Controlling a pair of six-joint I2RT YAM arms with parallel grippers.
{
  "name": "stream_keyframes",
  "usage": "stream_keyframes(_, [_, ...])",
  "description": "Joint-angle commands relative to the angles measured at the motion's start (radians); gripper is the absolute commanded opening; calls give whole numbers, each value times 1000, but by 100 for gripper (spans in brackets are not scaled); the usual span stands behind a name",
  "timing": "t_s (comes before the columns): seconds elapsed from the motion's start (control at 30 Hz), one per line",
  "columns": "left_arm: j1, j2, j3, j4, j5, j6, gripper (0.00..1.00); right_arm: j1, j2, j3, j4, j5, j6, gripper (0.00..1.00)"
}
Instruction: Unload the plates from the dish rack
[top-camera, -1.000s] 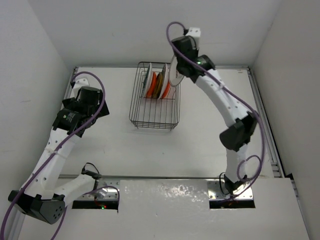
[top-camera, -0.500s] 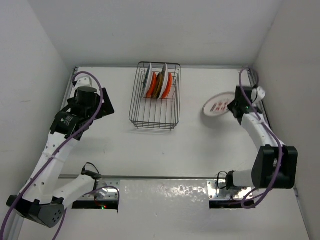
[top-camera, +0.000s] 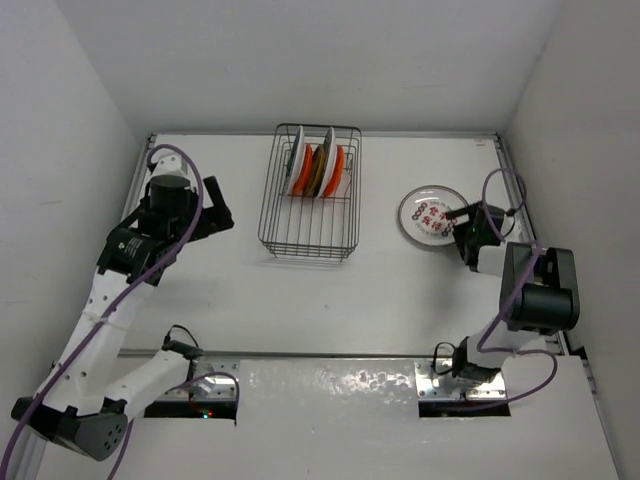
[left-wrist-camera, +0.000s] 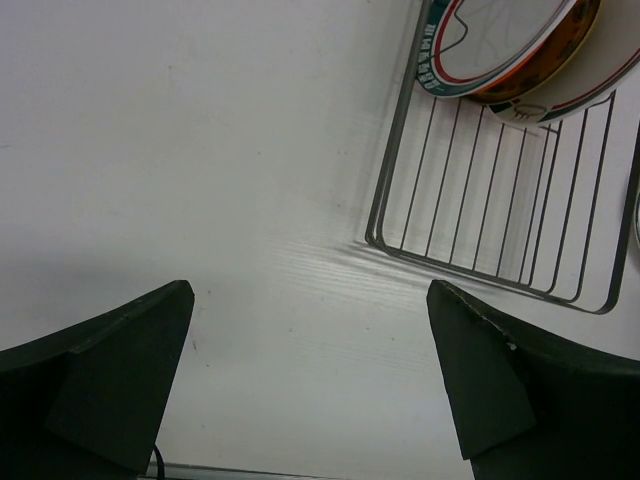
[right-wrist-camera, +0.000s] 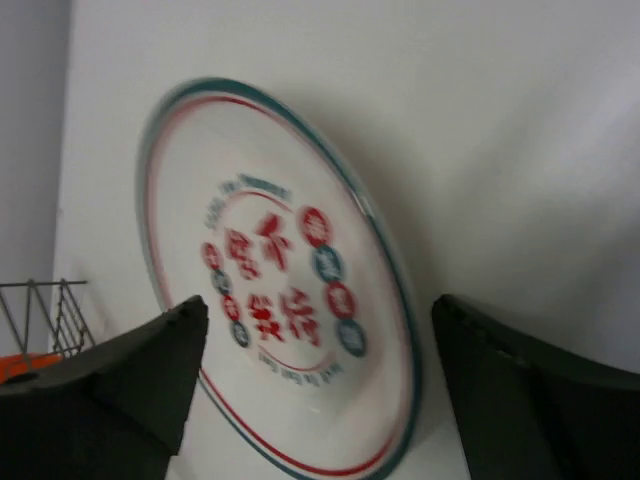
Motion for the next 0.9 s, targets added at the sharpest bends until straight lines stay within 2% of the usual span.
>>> stream_keyframes(0.0, [-9, 35, 61, 19, 26, -21, 100, -1, 13, 71, 20, -73, -59, 99])
stream_keyframes(0.07, [-7, 54, 77, 8, -7, -17, 100, 56, -121, 127, -145, 6, -131, 99])
stream_keyframes(0.1, [-9, 61, 83, 7, -20, -13, 100, 88, -166, 173, -248, 128, -157, 99])
stream_keyframes(0.13, [-9, 77, 86, 2, -30, -13, 100, 171, -200, 280, -425, 190, -235, 99])
stream_keyframes(0.2, [-9, 95, 94, -1, -50, -15, 100, 286, -244, 406, -659, 362, -327, 99])
stream_keyframes(0.23, [-9, 112, 94, 1, -53, -18, 100, 388, -236, 514, -686, 378, -371, 99])
stream_keyframes(0.3, [-9, 135, 91, 2, -69, -32, 100, 469, -149, 642, -802, 396, -446, 99])
stream_keyframes(0.33, [-9, 141, 88, 5, -82, -33, 100, 524, -107, 775, -849, 407, -458, 99])
stream_keyframes(0.4, [-7, 163, 86, 23, -80, -29, 100, 576, 5, 882, -916, 406, -504, 99])
stream_keyframes(0.5, [-9, 218, 120, 51, -67, -4, 100, 650, 190, 1127, -1053, 407, -527, 99])
stream_keyframes(0.53, [-9, 236, 138, 51, -70, 0, 100, 670, 244, 1276, -1109, 427, -515, 99])
stream_keyframes(0.57, [-9, 267, 175, 51, -70, 2, 100, 671, 287, 1325, -1167, 427, -491, 99])
stream_keyframes(0.63, [-9, 294, 215, 48, -63, 6, 100, 682, 339, 1344, -1055, 324, -518, 98])
stream_keyframes(0.67, [-9, 296, 221, 50, -57, 6, 100, 691, 359, 1365, -1051, 308, -538, 96])
stream_keyframes(0.77, [-9, 295, 214, 53, -40, 17, 100, 713, 551, 1674, -1206, 312, -576, 92])
stream_keyframes(0.8, [-7, 292, 207, 53, -34, 22, 100, 714, 630, 1797, -1227, 309, -581, 87])
stream_keyframes(0.87, [-7, 279, 175, 48, -33, 33, 100, 716, 661, 1815, -1224, 320, -593, 82])
